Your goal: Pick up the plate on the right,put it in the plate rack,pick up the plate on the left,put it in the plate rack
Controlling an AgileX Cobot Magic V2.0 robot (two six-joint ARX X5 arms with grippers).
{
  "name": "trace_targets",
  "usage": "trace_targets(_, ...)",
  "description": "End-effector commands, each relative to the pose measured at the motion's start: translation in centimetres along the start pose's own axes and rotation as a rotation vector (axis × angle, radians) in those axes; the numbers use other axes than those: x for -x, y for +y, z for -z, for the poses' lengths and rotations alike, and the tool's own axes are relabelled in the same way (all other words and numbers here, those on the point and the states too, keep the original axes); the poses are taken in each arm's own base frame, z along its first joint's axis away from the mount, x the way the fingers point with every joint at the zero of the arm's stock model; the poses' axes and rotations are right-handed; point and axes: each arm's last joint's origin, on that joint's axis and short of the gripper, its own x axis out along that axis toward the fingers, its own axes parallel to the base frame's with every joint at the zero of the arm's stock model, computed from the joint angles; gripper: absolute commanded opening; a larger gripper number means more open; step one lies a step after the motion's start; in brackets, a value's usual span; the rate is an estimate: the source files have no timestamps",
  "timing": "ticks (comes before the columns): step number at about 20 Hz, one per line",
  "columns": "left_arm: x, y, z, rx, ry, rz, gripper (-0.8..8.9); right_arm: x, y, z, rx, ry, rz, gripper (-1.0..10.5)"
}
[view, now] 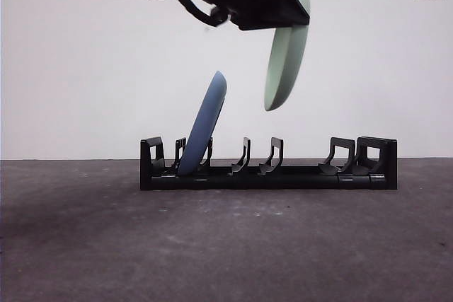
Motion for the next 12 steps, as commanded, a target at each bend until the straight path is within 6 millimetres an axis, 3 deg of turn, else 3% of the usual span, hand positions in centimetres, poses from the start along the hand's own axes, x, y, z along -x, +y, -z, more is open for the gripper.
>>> trace_targets(1, -1.3, 0.8, -0.3, 0.006, -0.016, -0.031, -0.09, 0.0, 0.0, 0.3, 0.007, 0.024, 0.003, 2.8)
trace_targets(12, -3.1, 4.7, 3.5, 0.044, 0.079, -0.086, -0.09, -0.1, 0.0, 0.3, 0.023, 0.027, 0.003, 2.8)
